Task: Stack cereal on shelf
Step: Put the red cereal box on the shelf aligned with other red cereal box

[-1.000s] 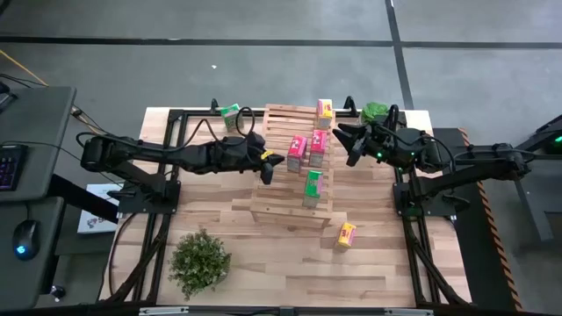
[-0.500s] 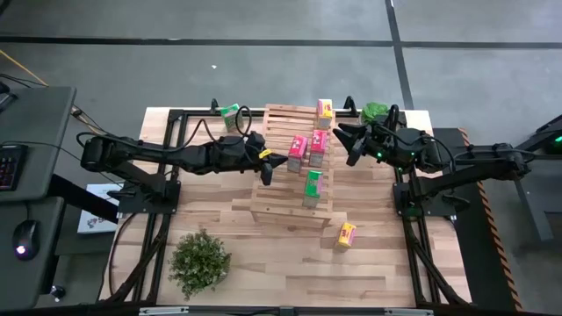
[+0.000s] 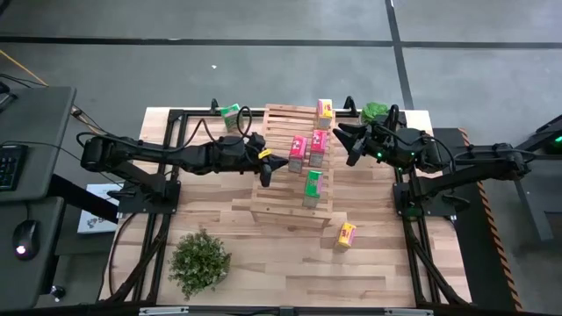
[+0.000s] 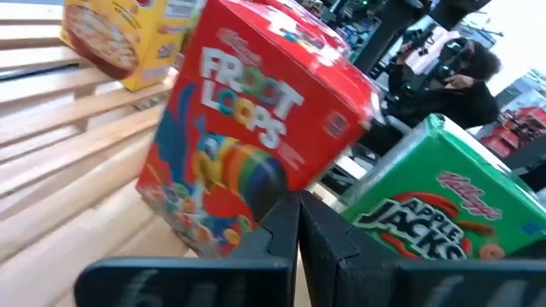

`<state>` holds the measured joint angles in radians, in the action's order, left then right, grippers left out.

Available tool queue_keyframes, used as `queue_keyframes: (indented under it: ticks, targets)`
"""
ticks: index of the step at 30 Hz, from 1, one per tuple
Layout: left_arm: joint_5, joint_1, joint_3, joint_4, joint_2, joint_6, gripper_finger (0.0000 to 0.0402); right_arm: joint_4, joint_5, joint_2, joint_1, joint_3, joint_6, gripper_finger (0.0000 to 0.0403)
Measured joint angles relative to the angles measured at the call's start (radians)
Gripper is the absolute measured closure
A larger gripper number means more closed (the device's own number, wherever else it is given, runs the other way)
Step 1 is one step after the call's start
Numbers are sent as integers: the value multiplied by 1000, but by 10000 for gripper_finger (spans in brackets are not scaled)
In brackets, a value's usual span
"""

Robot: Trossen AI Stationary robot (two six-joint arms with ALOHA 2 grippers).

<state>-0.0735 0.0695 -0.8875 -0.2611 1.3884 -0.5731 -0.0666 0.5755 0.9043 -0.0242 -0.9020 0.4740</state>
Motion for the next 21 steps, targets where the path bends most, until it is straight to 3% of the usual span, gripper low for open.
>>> queue_keyframes:
  ticks: [10,16,21]
  targets:
    - [28,-29,0,0,0,-17,401,-1,0,0,0,0,-1,249]
    - [159,-42,-2,-6,14,72,401,-1,0,0,0,0,-2,249]
    - [138,-18,-17,-3,54,129,401,-5,0,0,0,0,10,249]
